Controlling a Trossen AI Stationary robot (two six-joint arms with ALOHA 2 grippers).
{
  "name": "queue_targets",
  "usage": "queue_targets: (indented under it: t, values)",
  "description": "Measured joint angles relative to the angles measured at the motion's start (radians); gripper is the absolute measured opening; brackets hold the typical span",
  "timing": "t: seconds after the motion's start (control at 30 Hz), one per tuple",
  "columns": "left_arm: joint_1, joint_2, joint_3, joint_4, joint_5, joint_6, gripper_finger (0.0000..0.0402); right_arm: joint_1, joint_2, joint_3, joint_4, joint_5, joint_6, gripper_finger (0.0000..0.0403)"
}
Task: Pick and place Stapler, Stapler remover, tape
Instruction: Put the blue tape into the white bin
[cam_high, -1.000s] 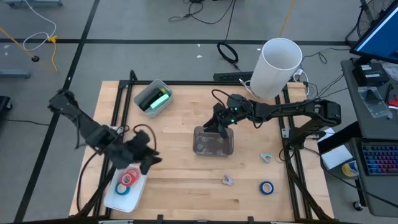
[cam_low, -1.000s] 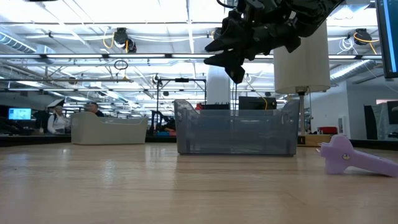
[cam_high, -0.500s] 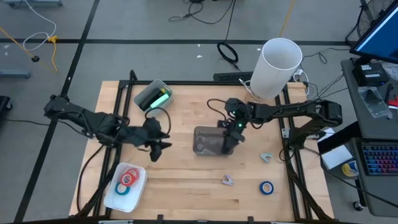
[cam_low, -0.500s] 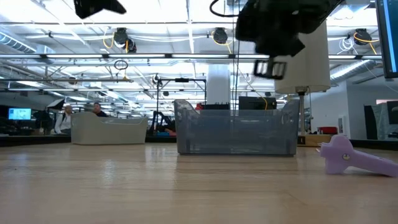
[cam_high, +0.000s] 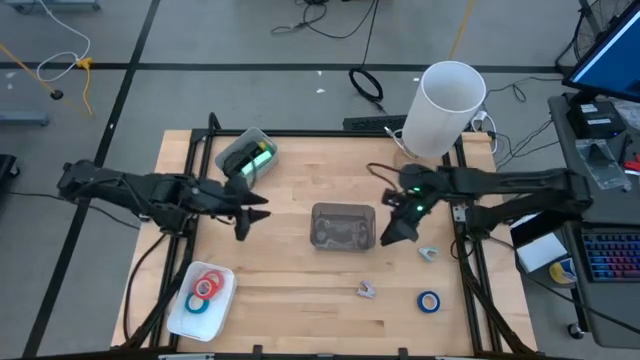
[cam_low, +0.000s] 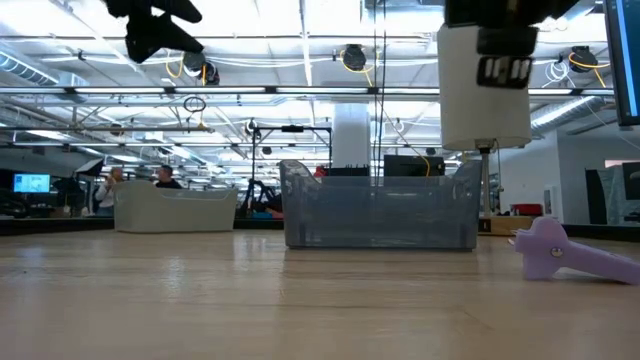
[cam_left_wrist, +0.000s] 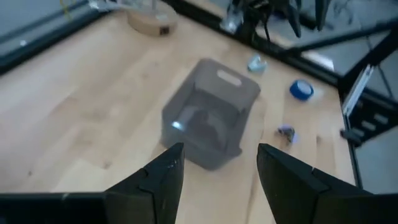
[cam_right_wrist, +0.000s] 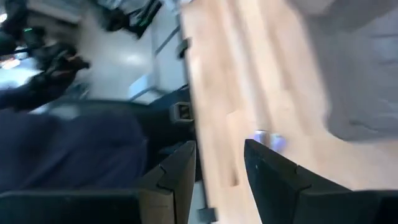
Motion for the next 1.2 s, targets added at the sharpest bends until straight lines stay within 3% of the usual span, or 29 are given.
queue_targets:
  t: [0.1,0.27,0.67,0.93,1.1,1.2]
  values:
    - [0.021,-0.078,-0.079,0.075,-0.008,0.008,0.0200,0.052,-0.086,0.000,-0.066,0.138,0.038,0.0130]
    - [0.039,-0.202,-0.176,0.128,-0.009,0.008,0.0200,0.163,-0.180,0.000,-0.158,0.277,0.102,0.0130]
    - [0.039,-0.429,-0.308,0.131,-0.090,0.010,0.0200,0.395,-0.207,0.000,-0.319,0.451,0.283,0.0130]
    - [0.039,-0.534,-0.369,0.130,-0.114,0.003,0.0200,0.528,-0.197,-0.002,-0.423,0.585,0.321,0.0130]
    - [0.039,-0.541,-0.375,0.135,-0.115,0.043,0.0200,0.594,-0.196,-0.068,-0.420,0.599,0.321,0.0130]
    - [0.039,-0.541,-0.375,0.141,-0.115,0.049,0.0200,0.616,-0.196,-0.116,-0.407,0.533,0.361,0.0130]
